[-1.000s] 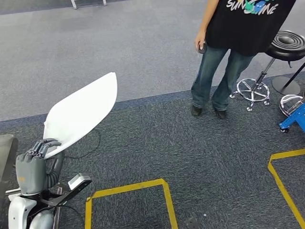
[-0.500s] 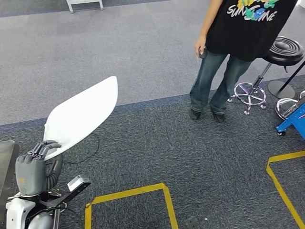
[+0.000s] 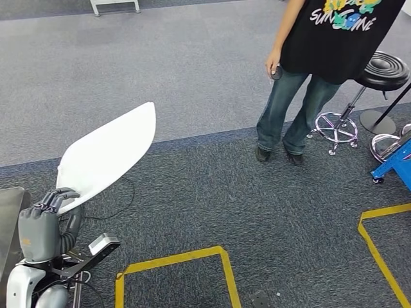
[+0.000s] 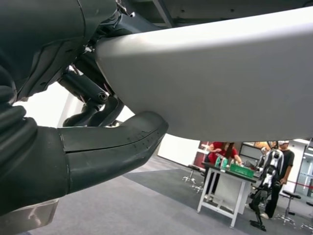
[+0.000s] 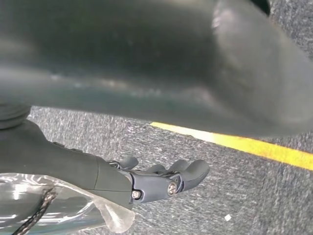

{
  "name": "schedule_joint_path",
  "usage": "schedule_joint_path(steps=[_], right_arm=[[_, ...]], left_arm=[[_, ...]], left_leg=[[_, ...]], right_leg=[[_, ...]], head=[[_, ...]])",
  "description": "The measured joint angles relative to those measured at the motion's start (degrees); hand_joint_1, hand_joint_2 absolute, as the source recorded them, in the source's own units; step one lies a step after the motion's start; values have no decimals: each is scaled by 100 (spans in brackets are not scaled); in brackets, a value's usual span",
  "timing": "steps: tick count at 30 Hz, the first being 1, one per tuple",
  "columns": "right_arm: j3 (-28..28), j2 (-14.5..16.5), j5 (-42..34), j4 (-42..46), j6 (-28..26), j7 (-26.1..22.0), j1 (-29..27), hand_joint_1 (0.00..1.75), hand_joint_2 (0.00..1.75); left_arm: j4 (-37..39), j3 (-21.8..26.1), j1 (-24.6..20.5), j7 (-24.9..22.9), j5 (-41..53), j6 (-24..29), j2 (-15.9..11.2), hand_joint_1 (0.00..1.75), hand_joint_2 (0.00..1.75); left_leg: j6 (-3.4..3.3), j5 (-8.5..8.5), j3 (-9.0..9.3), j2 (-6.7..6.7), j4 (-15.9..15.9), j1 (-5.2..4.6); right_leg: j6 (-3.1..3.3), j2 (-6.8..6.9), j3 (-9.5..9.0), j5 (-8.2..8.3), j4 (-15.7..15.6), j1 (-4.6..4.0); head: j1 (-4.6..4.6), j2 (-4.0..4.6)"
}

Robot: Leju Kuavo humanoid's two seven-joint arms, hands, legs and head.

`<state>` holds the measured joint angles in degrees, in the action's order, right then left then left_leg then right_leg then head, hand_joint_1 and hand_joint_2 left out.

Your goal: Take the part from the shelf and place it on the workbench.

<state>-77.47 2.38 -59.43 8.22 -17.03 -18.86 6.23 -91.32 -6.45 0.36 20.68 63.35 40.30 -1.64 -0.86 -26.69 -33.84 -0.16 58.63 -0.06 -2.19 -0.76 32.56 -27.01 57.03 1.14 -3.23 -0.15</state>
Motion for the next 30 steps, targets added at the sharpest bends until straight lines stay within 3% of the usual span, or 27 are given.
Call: schedule_joint_path(steps=[9,13,15,17,19,20,21,23,24,26,27,29,30], right_arm=[[0,0,-14,0,14,1,-1,0,0],[1,3,-23,0,45,14,5,0,0],[1,3,-32,0,56,21,13,0,0],[1,3,-42,0,63,24,22,0,0],[0,3,-51,0,63,29,23,0,0],[0,2,-56,0,60,33,19,0,0],[-1,2,-60,0,53,35,15,0,0],[-1,2,-66,0,38,37,15,0,0],[-1,3,-69,1,30,37,24,0,0],[-1,7,-71,2,19,37,51,0,0],[-1,9,-72,2,16,37,61,0,0],[-1,9,-74,1,10,39,61,0,0],[0,9,-78,0,4,40,58,0,0]], left_arm=[[0,-3,2,-11,6,0,-28,175,175],[0,-6,-1,-11,-6,0,-69,175,175],[0,-24,-10,-11,-11,0,-76,175,175],[2,-55,-28,-11,-11,0,-82,175,175],[15,-80,-41,-11,-11,0,-85,175,175],[23,-89,-42,-10,-10,-1,-83,175,175],[31,-93,-42,-8,-9,-1,-81,175,175],[38,-96,-43,-3,-9,-2,-77,175,175],[39,-96,-43,-2,-9,-2,-76,175,175],[40,-97,-46,-1,-9,-2,-76,175,175],[40,-98,-48,0,-9,-2,-76,175,175],[42,-99,-54,1,-9,-2,-75,175,175],[41,-100,-58,1,-9,-2,-75,175,175]], left_leg=[[-18,3,-2,-1,11,-3],[-75,3,-2,3,11,-28],[-135,53,39,46,-82,-14],[-195,94,79,113,-169,-2],[-222,92,82,181,-181,-25],[-223,87,83,221,-180,-36],[-218,81,86,262,-178,-44],[-186,56,99,345,-159,-48],[-156,33,103,387,-133,-57],[-87,-22,96,469,-59,-91],[-55,-36,93,510,-35,-105],[-5,-54,100,582,-20,-93],[30,-99,95,522,20,-70]], right_leg=[[-27,1,7,8,1,1],[-95,-11,4,29,-23,28],[-120,-10,55,-19,38,35],[-111,9,279,-270,470,30],[-98,18,662,-602,1241,25],[-98,21,808,-675,1522,25],[-98,31,859,-641,1600,25],[-91,122,628,-313,1105,25],[-84,267,438,-166,718,10],[-36,446,177,-18,218,-12],[-5,467,147,-25,158,-29],[60,327,151,3,158,-30],[91,266,152,19,152,-26]], head=[[4,0],[4,0],[2,0],[-5,0],[-6,0],[-4,0],[-4,0],[-4,0],[-6,0],[8,0],[14,0],[19,0],[20,0]])
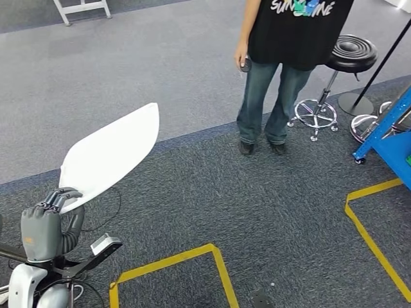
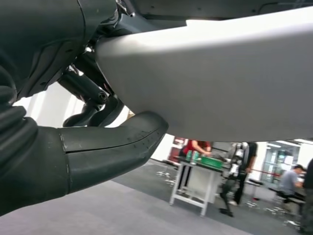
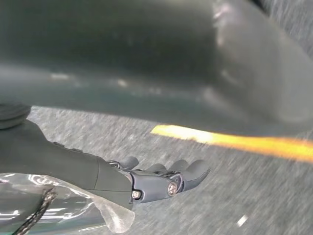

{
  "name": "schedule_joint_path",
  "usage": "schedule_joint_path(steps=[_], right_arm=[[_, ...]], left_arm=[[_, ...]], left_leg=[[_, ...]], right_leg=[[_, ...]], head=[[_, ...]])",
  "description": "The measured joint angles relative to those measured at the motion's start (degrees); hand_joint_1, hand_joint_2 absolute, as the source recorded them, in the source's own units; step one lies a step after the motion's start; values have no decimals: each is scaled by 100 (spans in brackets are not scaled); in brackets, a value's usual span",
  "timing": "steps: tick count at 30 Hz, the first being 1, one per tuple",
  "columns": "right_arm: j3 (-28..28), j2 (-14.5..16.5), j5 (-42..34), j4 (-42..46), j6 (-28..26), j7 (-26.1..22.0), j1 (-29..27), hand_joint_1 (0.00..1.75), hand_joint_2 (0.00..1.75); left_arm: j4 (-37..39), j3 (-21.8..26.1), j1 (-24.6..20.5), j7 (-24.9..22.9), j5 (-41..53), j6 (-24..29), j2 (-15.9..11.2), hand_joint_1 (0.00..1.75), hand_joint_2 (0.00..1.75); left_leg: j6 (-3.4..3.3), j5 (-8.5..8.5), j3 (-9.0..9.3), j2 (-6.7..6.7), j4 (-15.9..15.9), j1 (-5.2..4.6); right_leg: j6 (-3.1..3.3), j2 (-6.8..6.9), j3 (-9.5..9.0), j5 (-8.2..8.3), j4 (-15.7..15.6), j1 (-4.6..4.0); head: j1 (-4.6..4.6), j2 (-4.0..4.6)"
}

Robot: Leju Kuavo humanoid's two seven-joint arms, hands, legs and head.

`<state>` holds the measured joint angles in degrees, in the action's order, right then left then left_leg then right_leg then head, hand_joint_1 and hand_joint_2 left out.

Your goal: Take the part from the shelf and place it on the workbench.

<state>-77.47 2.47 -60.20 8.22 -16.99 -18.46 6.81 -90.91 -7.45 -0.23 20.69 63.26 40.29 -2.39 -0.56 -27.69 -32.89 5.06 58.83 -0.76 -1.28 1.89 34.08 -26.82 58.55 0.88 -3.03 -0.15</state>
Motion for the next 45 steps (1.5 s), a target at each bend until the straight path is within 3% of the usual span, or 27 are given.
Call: schedule_joint_path(steps=[1,3,5,6,7,8,10,12,13,16,20,30,38,43,45], right_arm=[[1,0,-3,-1,-5,0,1,0,0],[1,0,-6,-2,-10,-5,9,0,0],[0,0,-2,-2,-21,-11,8,0,0],[-1,0,1,-2,-37,-13,1,0,0],[-1,0,4,-2,-66,-14,-5,0,0],[-1,0,8,-2,-95,-14,-10,0,0],[-1,0,14,-2,-140,-16,-6,0,0],[-2,0,21,-2,-164,-21,3,0,0],[-3,0,23,-2,-172,-24,4,0,0],[-5,0,30,-2,-187,-27,0,0,0],[-33,0,55,-2,-207,-27,6,0,0],[-96,0,98,-2,-244,-25,2,0,0],[-175,0,164,-2,-309,9,3,0,0],[-235,2,205,0,-334,40,4,0,0],[-246,7,209,0,-349,43,5,0,0]], left_arm=[[0,-1,-3,-1,0,1,-1,175,175],[3,-3,1,-1,1,2,-4,175,175],[14,-4,11,-1,2,2,-5,175,175],[20,-5,14,-2,2,2,-5,175,175],[24,-5,16,-2,2,2,-5,175,175],[26,-6,15,-3,2,2,-5,175,175],[26,-7,6,-4,2,2,-5,175,175],[24,-8,-4,-5,2,2,-3,175,175],[23,-9,-5,-7,2,2,-1,175,175],[22,-5,1,-12,2,2,-6,175,175],[22,-5,3,-11,5,2,-9,175,175],[22,-5,34,-10,6,2,-11,175,175],[22,-4,49,-12,6,2,-11,175,175],[21,-3,49,-12,6,2,-19,175,175],[14,-3,48,-12,7,2,-20,175,175]], left_leg=[[35,-102,-40,-107,125,26],[96,-457,-280,-375,728,68],[118,-738,-592,-456,1431,80],[119,-736,-664,-462,1573,82],[113,-628,-642,-465,1508,84],[102,-440,-528,-470,1248,88],[72,-82,-171,-511,475,89],[42,39,29,-561,9,76],[41,27,41,-576,-45,68],[34,57,26,-580,-66,52],[-20,69,17,-581,-65,38],[-49,73,1,-581,-59,27],[-59,71,-1,-581,-54,33],[-119,68,-14,-582,-35,2],[-175,121,21,-578,-123,16]], right_leg=[[32,-62,-1,15,-8,9],[77,-196,1,33,-14,16],[95,-313,6,39,-14,12],[97,-360,7,41,-14,11],[97,-399,6,42,-13,10],[96,-437,3,43,-12,10],[78,-488,0,49,-12,6],[37,-510,19,54,-3,-6],[44,-511,32,56,-1,-12],[89,-497,35,66,-19,-2],[24,-493,9,106,-83,11],[-78,-493,12,131,-113,25],[-84,-492,18,132,-111,23],[-138,-493,11,153,-135,49],[-170,-458,25,130,-125,49]], head=[[2,0],[13,0],[14,0],[15,0],[15,0],[15,0],[14,0],[10,0],[7,0],[4,0],[3,0],[6,0],[7,0],[8,0],[5,0]])
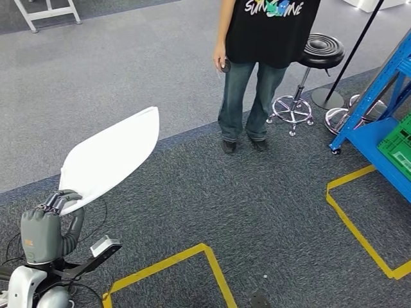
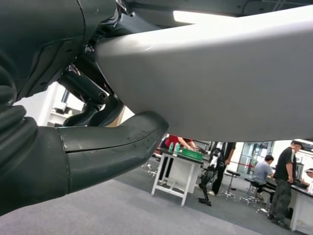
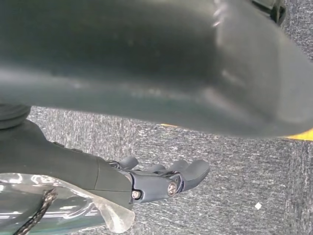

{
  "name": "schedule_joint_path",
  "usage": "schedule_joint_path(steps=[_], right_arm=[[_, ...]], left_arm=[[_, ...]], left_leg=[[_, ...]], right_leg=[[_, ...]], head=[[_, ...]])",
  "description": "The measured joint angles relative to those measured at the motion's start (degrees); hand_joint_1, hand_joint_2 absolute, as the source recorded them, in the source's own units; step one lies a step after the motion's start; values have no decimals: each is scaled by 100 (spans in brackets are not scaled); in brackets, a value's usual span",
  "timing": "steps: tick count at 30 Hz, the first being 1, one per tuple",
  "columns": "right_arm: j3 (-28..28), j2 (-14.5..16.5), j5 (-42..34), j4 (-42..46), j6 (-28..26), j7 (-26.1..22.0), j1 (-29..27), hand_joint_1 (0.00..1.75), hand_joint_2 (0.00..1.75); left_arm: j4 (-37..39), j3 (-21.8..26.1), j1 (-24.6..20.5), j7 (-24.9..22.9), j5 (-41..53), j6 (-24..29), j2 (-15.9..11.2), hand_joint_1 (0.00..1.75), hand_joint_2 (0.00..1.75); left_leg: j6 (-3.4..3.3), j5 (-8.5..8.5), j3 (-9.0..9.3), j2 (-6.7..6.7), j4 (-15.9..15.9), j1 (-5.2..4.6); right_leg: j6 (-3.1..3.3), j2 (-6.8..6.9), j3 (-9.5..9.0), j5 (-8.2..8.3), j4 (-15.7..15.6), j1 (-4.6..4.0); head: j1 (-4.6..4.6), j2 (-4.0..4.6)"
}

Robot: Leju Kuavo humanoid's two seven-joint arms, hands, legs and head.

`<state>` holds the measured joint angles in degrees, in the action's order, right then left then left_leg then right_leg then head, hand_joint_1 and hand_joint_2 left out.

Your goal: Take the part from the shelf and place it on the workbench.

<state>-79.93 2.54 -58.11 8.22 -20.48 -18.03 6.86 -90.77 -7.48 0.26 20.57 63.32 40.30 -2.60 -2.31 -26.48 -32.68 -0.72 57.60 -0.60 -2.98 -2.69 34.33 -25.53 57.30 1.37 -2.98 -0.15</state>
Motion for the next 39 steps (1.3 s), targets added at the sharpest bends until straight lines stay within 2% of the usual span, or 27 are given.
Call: schedule_joint_path(steps=[2,4,5,6,7,8,10,11,12,14,16,18,20,21,22,25,28,30,31,32,33,34,35,36,37,38,39], right_arm=[[-4,3,3,0,-13,3,6,0,0],[-7,2,4,0,-19,5,9,0,0],[-8,2,4,0,-20,7,7,0,0],[-10,2,4,0,-20,9,3,0,0],[-13,2,4,0,-20,11,1,0,0],[-17,2,6,0,-20,14,1,0,0],[-33,3,10,0,-20,19,4,0,0],[-40,5,12,0,-20,21,5,0,0],[-46,7,13,0,-20,22,5,0,0],[-56,10,11,0,-24,28,3,0,0],[-68,10,13,0,-31,32,8,0,0],[-82,10,17,0,-32,32,12,0,0],[-90,10,17,0,-32,37,1,0,0],[-92,10,17,0,-32,40,-4,0,0],[-93,10,17,0,-33,43,-4,0,0],[-94,10,17,0,-33,45,3,0,0],[-94,10,17,0,-33,45,4,0,0],[-94,10,17,0,-34,46,7,0,0],[-94,11,17,0,-34,46,9,0,0],[-95,15,15,0,-37,49,11,0,0],[-95,22,15,1,-42,51,21,0,0],[-96,30,14,1,-48,53,29,0,0],[-97,37,13,2,-54,55,32,0,0],[-97,41,13,2,-59,56,30,0,0],[-98,41,13,2,-61,58,18,0,0],[-99,41,13,2,-62,61,5,0,0],[-100,41,14,2,-64,63,-2,0,0]], left_arm=[[-8,1,-3,0,1,1,1,175,175],[-10,3,9,-4,2,2,-4,175,175],[-9,3,19,-7,4,2,-8,175,175],[-9,3,30,-9,6,2,-9,175,175],[-9,3,34,-9,8,2,-9,175,175],[-9,3,37,-9,10,2,-9,175,175],[-9,4,30,-9,11,2,-10,175,175],[-9,4,25,-9,13,2,-11,175,175],[-9,4,21,-9,15,2,-12,175,175],[-9,3,22,-10,17,2,-14,175,175],[-9,4,22,-10,19,2,-19,175,175],[-9,4,8,-12,24,2,-28,175,175],[-5,2,4,-21,27,2,-35,175,175],[0,1,10,-27,28,2,-37,175,175],[5,0,14,-37,29,2,-40,175,175],[10,0,15,-57,30,2,-44,175,175],[10,0,14,-60,30,2,-45,175,175],[10,0,12,-63,30,2,-46,175,175],[10,-1,8,-71,32,2,-47,175,175],[10,-2,-5,-89,38,2,-50,175,175],[9,-4,-22,-107,50,3,-58,175,175],[9,-7,-45,-127,63,4,-67,175,175],[8,-9,-64,-145,76,4,-74,175,175],[8,-10,-74,-152,87,5,-77,175,175],[9,-11,-77,-161,97,4,-76,175,175],[10,-13,-72,-168,111,3,-75,175,175],[11,-13,-67,-172,124,3,-75,175,175]], left_leg=[[-62,64,39,5,-101,21],[-85,81,32,0,-117,10],[-85,82,26,-11,-113,4],[-83,82,22,-29,-108,0],[-77,80,20,-57,-99,0],[-65,75,20,-93,-86,2],[-11,52,3,-174,-33,2],[26,46,-18,-215,-4,1],[63,47,-40,-255,19,2],[126,68,-71,-336,29,21],[186,-15,-123,-275,134,38],[247,-313,-343,-100,628,53],[295,-645,-687,-11,1381,77],[309,-704,-795,4,1618,89],[317,-663,-812,15,1662,98],[319,-462,-699,34,1437,108],[317,-421,-661,40,1362,108],[312,-317,-558,63,1160,107],[302,-208,-401,171,853,101],[266,-127,-267,250,553,69],[201,-47,-145,281,274,52],[127,18,-41,291,28,35],[58,26,-44,187,-12,22],[13,46,-40,90,-30,32],[0,48,-43,16,-28,25],[-3,49,-44,-63,-26,18],[-4,49,-43,-145,-23,12]], right_leg=[[-4,105,155,-235,324,-16],[6,193,481,-631,1071,-22],[5,207,622,-761,1408,-22],[4,212,686,-796,1584,-21],[4,211,635,-719,1521,-19],[5,198,477,-561,1247,-13],[9,63,28,-289,460,9],[20,4,-128,-235,199,15],[34,-35,-210,-234,73,12],[86,27,-226,-236,65,-10],[157,127,-241,-215,39,-11],[222,242,-250,-208,17,-9],[250,366,-243,-218,18,-22],[254,432,-240,-221,19,-25],[254,495,-239,-223,20,-27],[251,581,-241,-226,20,-28],[250,591,-242,-227,20,-28],[249,615,-247,-229,20,-28],[241,649,-257,-235,20,-31],[209,738,-269,-247,19,-41],[155,732,-252,-307,75,-43],[104,672,-187,-423,238,-45],[59,569,-56,-586,521,-44],[39,399,137,-784,919,-37],[40,318,338,-939,1320,-39],[41,287,495,-1008,1603,-41],[46,275,568,-967,1692,-43]], head=[[-14,0],[-19,0],[-18,0],[-16,0],[-17,0],[-17,0],[-17,0],[-14,0],[-12,0],[-11,0],[-2,0],[15,0],[22,0],[21,0],[22,0],[23,0],[22,0],[21,0],[21,0],[20,0],[14,0],[3,0],[-10,0],[-22,0],[-28,0],[-28,0],[-28,0]])
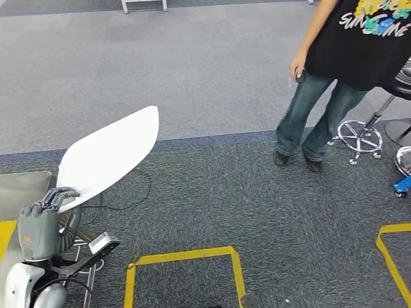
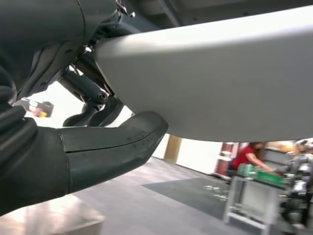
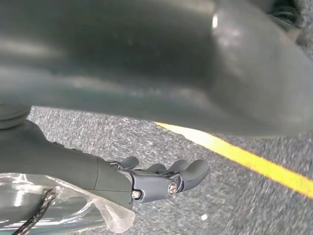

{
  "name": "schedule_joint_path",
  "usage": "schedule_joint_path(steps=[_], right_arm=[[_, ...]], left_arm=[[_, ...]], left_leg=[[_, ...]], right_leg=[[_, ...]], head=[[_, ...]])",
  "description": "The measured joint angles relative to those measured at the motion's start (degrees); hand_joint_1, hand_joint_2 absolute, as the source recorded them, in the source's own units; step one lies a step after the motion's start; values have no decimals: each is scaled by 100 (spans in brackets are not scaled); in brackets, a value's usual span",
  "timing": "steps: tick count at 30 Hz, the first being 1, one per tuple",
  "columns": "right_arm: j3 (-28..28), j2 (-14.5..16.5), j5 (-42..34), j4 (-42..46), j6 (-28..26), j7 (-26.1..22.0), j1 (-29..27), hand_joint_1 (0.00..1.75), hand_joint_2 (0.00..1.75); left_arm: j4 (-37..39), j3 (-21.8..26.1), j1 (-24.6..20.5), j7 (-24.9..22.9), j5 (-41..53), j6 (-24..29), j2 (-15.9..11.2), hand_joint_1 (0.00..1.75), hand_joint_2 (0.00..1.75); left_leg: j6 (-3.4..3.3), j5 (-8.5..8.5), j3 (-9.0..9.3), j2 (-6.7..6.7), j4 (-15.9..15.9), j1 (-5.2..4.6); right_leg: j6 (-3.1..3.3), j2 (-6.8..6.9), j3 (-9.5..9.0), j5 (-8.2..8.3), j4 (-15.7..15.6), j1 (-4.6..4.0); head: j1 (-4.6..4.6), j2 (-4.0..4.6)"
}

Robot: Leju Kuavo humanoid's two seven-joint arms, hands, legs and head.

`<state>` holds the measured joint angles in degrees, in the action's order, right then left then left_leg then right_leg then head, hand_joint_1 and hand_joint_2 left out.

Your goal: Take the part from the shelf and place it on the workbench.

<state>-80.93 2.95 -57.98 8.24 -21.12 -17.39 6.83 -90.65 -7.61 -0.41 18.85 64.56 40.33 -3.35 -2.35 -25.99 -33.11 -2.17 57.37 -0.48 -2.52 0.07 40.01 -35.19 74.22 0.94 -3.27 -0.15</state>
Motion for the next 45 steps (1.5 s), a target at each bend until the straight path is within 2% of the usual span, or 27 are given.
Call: schedule_joint_path(steps=[1,2,4,6,8,10,12,14,15,16,17,19,21,23,25,26,28,30,31,32,33,35,37,39,41,43,45], right_arm=[[-2,0,1,0,-1,2,-1,0,0],[-4,0,0,0,-2,1,2,0,0],[-13,-4,-12,-1,6,-17,3,0,0],[-23,-20,-42,-2,27,-60,-14,0,0],[-27,-40,-72,-4,36,-98,-28,0,0],[-27,-54,-81,-9,26,-111,-30,0,0],[-30,-59,-78,-11,20,-109,-43,0,0],[-33,-59,-77,-11,14,-99,-71,0,0],[-35,-59,-75,-11,8,-88,-81,0,0],[-38,-59,-69,-11,2,-74,-85,0,0],[-41,-58,-60,-11,-5,-54,-84,0,0],[-48,-57,-35,-11,-25,-24,-80,0,0],[-53,-57,-20,-11,-54,-10,-78,0,0],[-66,-55,-18,-10,-79,-4,-62,0,0],[-79,-52,-22,-9,-93,-2,-35,0,0],[-81,-51,-27,-9,-96,-1,-27,0,0],[-84,-52,-42,-9,-96,13,-38,0,0],[-87,-52,-56,-9,-96,31,-66,0,0],[-88,-51,-61,-9,-96,36,-74,0,0],[-89,-51,-63,-9,-96,37,-79,0,0],[-90,-51,-64,-9,-96,37,-78,0,0],[-96,-51,-64,-9,-97,40,-73,0,0],[-112,-51,-63,-9,-100,49,-73,0,0],[-130,-51,-58,-9,-109,60,-65,0,0],[-137,-53,-53,-10,-127,67,-47,0,0],[-138,-55,-48,-11,-136,69,-47,0,0],[-140,-55,-42,-11,-134,70,-56,0,0]], left_arm=[[1,0,5,-3,13,-1,-1,175,175],[1,0,7,-4,25,-1,-1,175,175],[-2,-2,5,7,80,-1,12,175,175],[-7,-17,10,10,202,1,57,175,175],[-11,-43,30,-25,329,2,99,175,175],[-18,-68,38,-60,383,3,115,175,175],[-23,-84,26,-67,378,3,123,175,175],[-23,-89,30,-67,365,2,125,175,175],[-23,-90,40,-67,355,2,126,175,175],[-23,-90,48,-64,342,2,125,175,175],[-23,-90,53,-62,328,2,125,175,175],[-23,-91,47,-50,312,2,126,175,175],[-22,-98,34,-39,314,2,131,175,175],[-17,-102,31,-32,315,1,129,175,175],[-11,-102,17,-21,315,2,125,175,175],[-4,-103,-6,-12,315,2,129,175,175],[18,-108,-56,19,315,2,145,175,175],[51,-111,-72,50,314,1,155,175,175],[67,-111,-74,59,314,0,156,175,175],[81,-111,-76,63,313,-1,157,175,175],[91,-111,-82,67,310,-1,160,175,175],[107,-113,-106,74,298,-1,169,175,175],[127,-118,-134,85,284,-1,176,175,175],[156,-124,-145,95,275,-1,176,175,175],[184,-127,-169,98,267,-1,173,175,175],[209,-130,-207,99,263,-1,176,175,175],[234,-135,-216,100,263,-2,184,175,175]], left_leg=[[1,-1,4,-82,5,-3],[6,-4,8,-164,12,-3],[37,-21,-10,-315,53,0],[100,-19,-65,-452,84,23],[170,0,-108,-569,81,53],[226,-107,-187,-381,242,46],[273,-415,-451,-19,820,43],[313,-684,-790,132,1510,70],[328,-688,-864,157,1650,85],[336,-585,-830,180,1572,96],[336,-396,-682,227,1277,102],[304,-68,-276,476,481,67],[238,0,-85,651,89,10],[165,-17,-90,552,64,-11],[93,5,-69,411,21,11],[58,18,-56,345,0,28],[17,22,-52,206,-6,38],[5,18,-47,44,-3,30],[4,16,-41,-40,0,28],[9,12,-32,-125,4,29],[20,5,-25,-205,12,33],[63,-17,-41,-351,50,43],[132,-17,-91,-484,81,61],[198,-10,-124,-558,90,78],[254,-147,-222,-300,299,66],[305,-474,-524,58,943,63],[335,-708,-852,161,1611,82]], right_leg=[[10,-12,-39,150,-141,0],[23,-61,-176,373,-481,2],[46,-358,-529,686,-1250,30],[58,-556,-706,730,-1585,39],[84,-444,-740,736,-1622,29],[144,-293,-785,757,-1683,39],[199,-123,-825,753,-1720,33],[220,55,-837,730,-1719,21],[221,142,-842,718,-1719,19],[217,225,-851,705,-1718,19],[207,304,-869,691,-1718,19],[165,446,-916,648,-1712,2],[111,575,-948,608,-1707,-25],[54,705,-986,580,-1720,-31],[-3,546,-957,476,-1609,-8],[-22,373,-855,354,-1395,4],[-35,70,-463,24,-644,15],[-37,5,-100,-108,-50,11],[-32,-4,-51,-10,-50,11],[-23,-30,-111,189,-271,15],[-14,-100,-253,433,-646,22],[7,-364,-567,704,-1343,50],[24,-493,-708,705,-1592,52],[57,-383,-741,720,-1627,41],[122,-240,-778,727,-1660,48],[180,-76,-809,708,-1678,36],[202,95,-824,682,-1675,23]], head=[[1,0],[1,0],[6,0],[8,0],[4,0],[17,0],[37,0],[43,0],[44,0],[44,0],[45,0],[47,0],[44,0],[40,0],[32,0],[19,0],[-5,0],[-11,0],[-11,0],[-11,0],[-12,0],[-7,0],[-3,0],[-5,0],[19,0],[45,0],[50,0]])
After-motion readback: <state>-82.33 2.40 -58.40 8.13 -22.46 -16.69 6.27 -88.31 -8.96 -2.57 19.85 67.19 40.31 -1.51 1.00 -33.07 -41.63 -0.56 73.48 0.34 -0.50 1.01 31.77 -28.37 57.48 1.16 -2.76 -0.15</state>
